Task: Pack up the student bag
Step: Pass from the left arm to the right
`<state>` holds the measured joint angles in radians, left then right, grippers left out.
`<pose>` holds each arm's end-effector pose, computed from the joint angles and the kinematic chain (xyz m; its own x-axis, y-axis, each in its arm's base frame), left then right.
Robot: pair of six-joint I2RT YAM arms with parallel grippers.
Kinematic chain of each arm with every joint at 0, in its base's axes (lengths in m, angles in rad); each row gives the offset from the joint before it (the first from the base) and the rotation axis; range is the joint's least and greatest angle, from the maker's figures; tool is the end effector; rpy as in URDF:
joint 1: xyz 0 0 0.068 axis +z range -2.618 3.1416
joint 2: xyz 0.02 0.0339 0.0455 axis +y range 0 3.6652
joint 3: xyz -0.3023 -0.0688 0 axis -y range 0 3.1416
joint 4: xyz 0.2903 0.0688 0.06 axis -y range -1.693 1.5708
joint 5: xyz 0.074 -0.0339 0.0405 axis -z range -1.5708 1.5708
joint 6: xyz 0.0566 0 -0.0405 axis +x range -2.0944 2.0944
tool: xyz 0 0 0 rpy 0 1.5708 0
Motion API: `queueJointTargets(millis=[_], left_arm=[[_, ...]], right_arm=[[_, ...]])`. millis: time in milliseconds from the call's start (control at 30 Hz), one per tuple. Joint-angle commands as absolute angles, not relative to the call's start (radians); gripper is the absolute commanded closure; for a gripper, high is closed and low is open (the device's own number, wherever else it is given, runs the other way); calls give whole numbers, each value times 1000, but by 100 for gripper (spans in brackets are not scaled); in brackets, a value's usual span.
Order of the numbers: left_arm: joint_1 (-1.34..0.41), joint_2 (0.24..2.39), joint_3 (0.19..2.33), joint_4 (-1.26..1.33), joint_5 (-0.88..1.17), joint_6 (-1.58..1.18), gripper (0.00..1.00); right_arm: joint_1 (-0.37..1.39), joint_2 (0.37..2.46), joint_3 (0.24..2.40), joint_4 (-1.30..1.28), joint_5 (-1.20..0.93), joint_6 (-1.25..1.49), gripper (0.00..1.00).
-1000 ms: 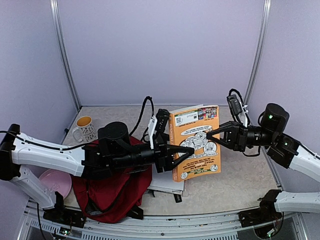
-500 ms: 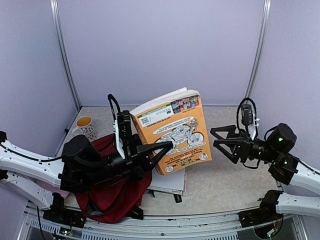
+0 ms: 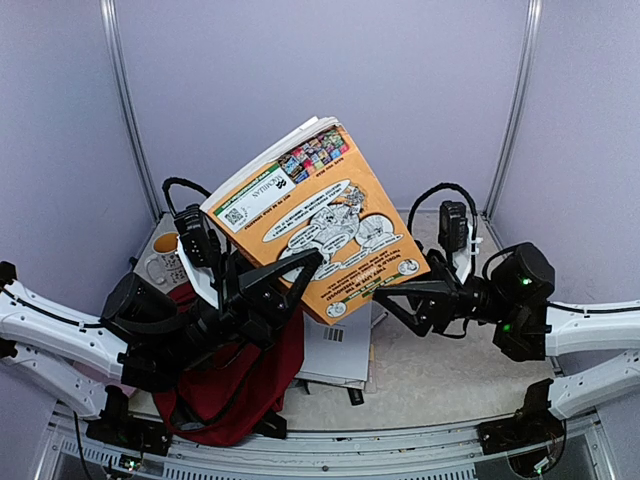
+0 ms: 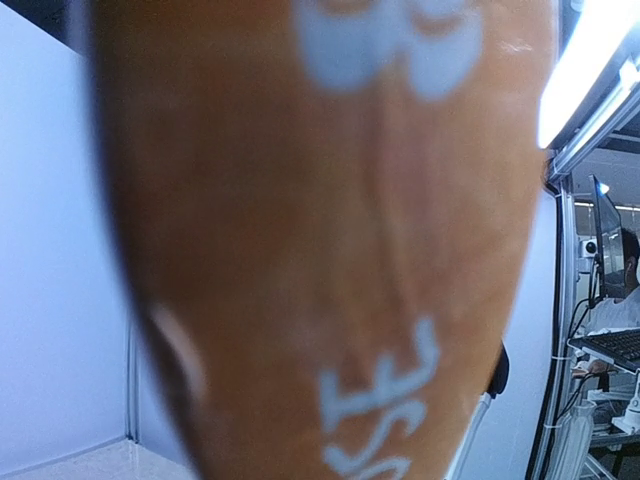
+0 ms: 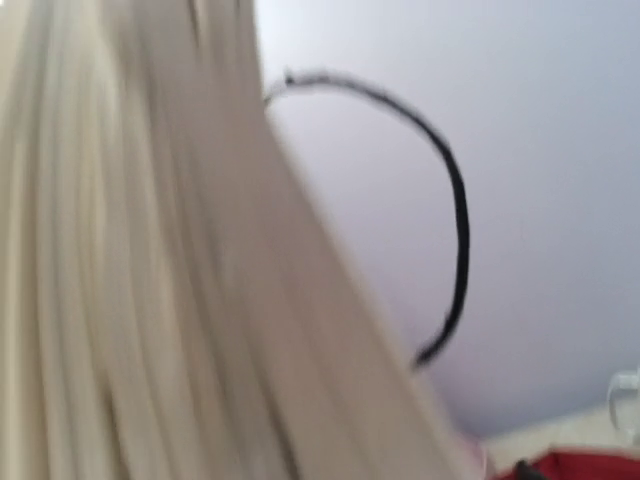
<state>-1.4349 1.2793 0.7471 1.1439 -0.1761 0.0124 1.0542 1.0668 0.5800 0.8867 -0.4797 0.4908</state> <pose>0.0532 -0.3156 0.3819 0.0896 -0.5655 -0.8199 0.9550 0.2825 -0.0904 0.1122 0.2503 0.3438 -0.2929 0.3309 -0.8971 -0.9561 -0.0991 0.2757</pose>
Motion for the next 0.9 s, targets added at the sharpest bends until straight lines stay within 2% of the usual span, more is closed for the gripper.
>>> queueJointTargets(millis=[0, 33, 133, 167, 200, 267, 300, 367, 400, 433, 467, 600, 633, 767, 867], left_arm=[[-1443, 1281, 765, 1275, -136, 6, 100], [-1443, 1286, 764, 1281, -135, 1, 100], [-1443, 1294, 768, 1278, -129, -5, 100], [-1443, 1293, 768, 1272, -128, -6, 100], [-1443, 1290, 766, 1262, -131, -8, 100], [-1443, 1273, 761, 1212, -156, -20, 100], [-1443, 1257, 764, 1155, -182, -30, 96], [-1443, 1224, 789, 947, -286, -66, 55], [-1443, 1211, 810, 818, -348, -93, 38], [-1445, 1202, 833, 674, -418, -124, 28], [-1449, 1193, 849, 554, -485, -153, 23], [-1509, 1160, 850, 228, -605, -288, 4], [-1520, 1161, 855, 155, -619, -337, 2], [-1546, 1222, 934, -263, -722, -609, 1], [-1554, 1316, 990, -533, -748, -776, 1]], right_arm=[[1063, 1108, 661, 1033, -472, 488, 17], [1064, 1120, 675, 1036, -478, 496, 26], [1063, 1142, 694, 1074, -504, 529, 73], [1063, 1143, 697, 1080, -513, 536, 91], [1063, 1140, 700, 1073, -517, 540, 100], [1062, 1108, 705, 1030, -505, 536, 100], [1060, 1081, 705, 991, -486, 527, 100], [1045, 1002, 716, 853, -431, 496, 100], [1034, 961, 727, 769, -396, 474, 100], [1022, 917, 741, 668, -356, 437, 100], [1009, 877, 755, 570, -308, 407, 100], [925, 764, 817, 196, -131, 357, 100], [904, 756, 837, 83, -103, 348, 100], [857, 800, 949, -208, 19, 299, 100], [848, 838, 1003, -308, 63, 274, 100]])
